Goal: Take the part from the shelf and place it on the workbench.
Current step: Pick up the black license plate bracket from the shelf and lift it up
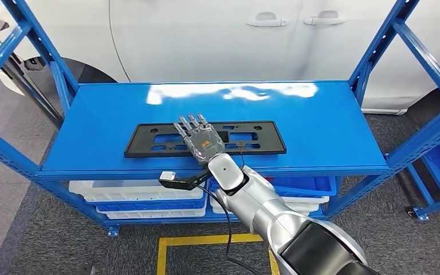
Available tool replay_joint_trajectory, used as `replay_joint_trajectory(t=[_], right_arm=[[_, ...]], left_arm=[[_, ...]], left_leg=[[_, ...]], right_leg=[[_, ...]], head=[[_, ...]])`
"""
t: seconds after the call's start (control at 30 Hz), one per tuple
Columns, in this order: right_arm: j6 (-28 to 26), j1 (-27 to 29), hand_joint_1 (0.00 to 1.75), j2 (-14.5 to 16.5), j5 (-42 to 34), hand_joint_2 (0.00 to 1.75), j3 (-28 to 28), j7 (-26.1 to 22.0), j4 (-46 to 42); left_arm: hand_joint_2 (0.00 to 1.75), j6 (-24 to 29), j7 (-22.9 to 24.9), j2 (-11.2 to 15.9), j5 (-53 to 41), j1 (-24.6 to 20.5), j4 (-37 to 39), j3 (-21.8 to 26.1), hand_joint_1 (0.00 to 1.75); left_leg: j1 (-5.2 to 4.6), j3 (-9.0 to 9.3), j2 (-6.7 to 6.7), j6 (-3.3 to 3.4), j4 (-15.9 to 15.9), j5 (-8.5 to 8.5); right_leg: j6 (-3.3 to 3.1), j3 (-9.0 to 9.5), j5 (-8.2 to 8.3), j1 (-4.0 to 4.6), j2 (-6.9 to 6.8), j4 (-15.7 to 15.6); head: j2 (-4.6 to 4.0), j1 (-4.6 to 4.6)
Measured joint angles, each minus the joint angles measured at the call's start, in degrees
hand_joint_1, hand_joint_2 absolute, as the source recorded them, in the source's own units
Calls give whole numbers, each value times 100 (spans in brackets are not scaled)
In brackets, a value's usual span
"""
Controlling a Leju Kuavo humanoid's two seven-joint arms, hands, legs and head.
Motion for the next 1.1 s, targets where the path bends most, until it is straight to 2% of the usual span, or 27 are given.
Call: replay_joint_trajectory(t=[0.07,0.1,0.13,0.2,0.23,0.27,0.3,0.37,0.4,0.43,0.53,0.6,0.63,0.7,0.73,0.77,0.8,0.83,0.9,0.93,0.97,1.07,1.1], right_arm=[[-4,-3,0,6,2,175,0,-8,-4],[-7,-8,0,13,5,175,0,-13,-7],[-8,-11,0,21,10,175,1,-20,-9],[-8,1,0,34,25,175,0,-29,-6],[-7,16,0,37,36,175,0,-32,-4],[-3,30,0,38,48,175,0,-34,-2],[3,39,0,40,58,175,1,-34,-1],[31,42,0,51,76,175,1,-35,1],[65,37,0,60,81,175,1,-35,1],[111,32,0,66,84,175,0,-34,2],[266,19,0,74,82,175,0,-28,2],[388,-1,0,75,71,175,1,-10,1],[472,-15,0,74,64,175,1,7,2],[642,-24,0,70,58,175,1,43,12],[711,-19,0,67,55,175,1,58,20],[770,-14,0,64,52,175,0,68,29],[818,-12,35,62,48,175,-1,78,37],[871,-18,78,62,40,175,-1,86,41],[991,-43,165,63,22,175,-1,109,46],[1067,-58,174,64,15,175,0,127,49],[1140,-69,175,64,10,175,0,149,52],[1335,-86,175,68,-9,175,-1,216,59],[1383,-94,174,72,-17,175,-2,240,60]], left_arm=[[0,0,-5,3,4,-7,0,1,0],[0,0,-9,2,5,-15,0,1,0],[0,1,-14,2,6,-21,0,1,0],[0,3,-20,-1,13,-18,0,1,0],[0,4,-24,2,18,-9,0,2,0],[0,5,-29,6,24,0,0,3,0],[0,6,-37,9,27,6,0,4,0],[0,5,-54,14,30,10,0,4,0],[0,5,-61,15,31,9,0,4,0],[0,3,-65,16,33,7,1,5,0],[0,-14,-86,16,60,9,2,19,0],[0,-30,-103,14,86,11,2,44,0],[0,-34,-109,14,95,6,1,59,0],[0,-40,-121,17,102,-2,0,83,0],[0,-42,-125,19,103,-2,0,93,0],[0,-43,-128,19,104,-1,0,100,0],[0,-44,-131,18,105,0,0,103,0],[0,-46,-133,17,105,0,1,104,0],[0,-51,-141,12,107,-6,2,106,0],[0,-54,-148,10,107,-11,2,107,0],[0,-55,-154,9,108,-14,2,108,0],[0,-56,-168,11,110,-24,1,110,0],[0,-56,-172,12,111,-29,2,110,0]], left_leg=[[7,13,14,-61,16,-52],[8,-39,17,-85,159,-133],[13,-152,19,-103,407,-250],[19,-569,19,-137,1179,-533],[22,-762,20,-152,1473,-586],[23,-882,20,-163,1597,-533],[24,-884,20,-166,1487,-362],[23,-628,28,-149,783,126],[14,-477,31,-127,438,277],[3,-375,33,-92,208,342],[-6,-316,23,19,68,290],[17,-288,20,79,34,282],[27,-271,22,107,19,279],[24,-259,24,140,18,261],[23,-256,23,147,20,253],[23,-249,21,150,23,244],[23,-236,17,148,27,233],[22,-215,11,139,31,218],[11,-178,3,110,37,185],[3,-174,2,87,39,173],[-3,-178,2,63,40,167],[-2,-171,10,-28,31,146],[2,-196,13,-55,108,81]], right_leg=[[-42,53,-9,-29,6,-55],[-71,98,-16,-47,3,-90],[-98,141,-29,-59,-2,-114],[-139,196,-77,-47,-10,-119],[-146,219,-102,-42,-8,-116],[-146,248,-131,-38,-4,-111],[-141,285,-165,-37,0,-103],[-111,373,-250,-34,7,-77],[-87,400,-289,-22,12,-54],[-61,409,-315,-10,15,-39],[11,394,-351,8,11,-27],[76,340,-470,-2,1,123],[107,224,-603,-11,-1,370],[140,-180,-913,-38,-3,1134],[150,-388,-1003,-51,-3,1479],[153,-517,-990,-60,-3,1652],[147,-540,-862,-66,-3,1598],[128,-443,-636,-68,-3,1311],[65,-123,-197,-50,-3,524],[40,-4,-87,-35,-3,231],[24,50,-59,-20,0,83],[-26,89,-64,-24,12,-30],[-54,114,-57,-40,9,-60]], head=[[1,-2],[1,-2],[1,-3],[1,-3],[1,-3],[1,-3],[1,-3],[1,-3],[1,-3],[1,-3],[1,-2],[1,-2],[0,-2],[0,-3],[0,-3],[1,-3],[1,-3],[1,-3],[1,-2],[0,-2],[0,-1],[0,-2],[0,-3]])
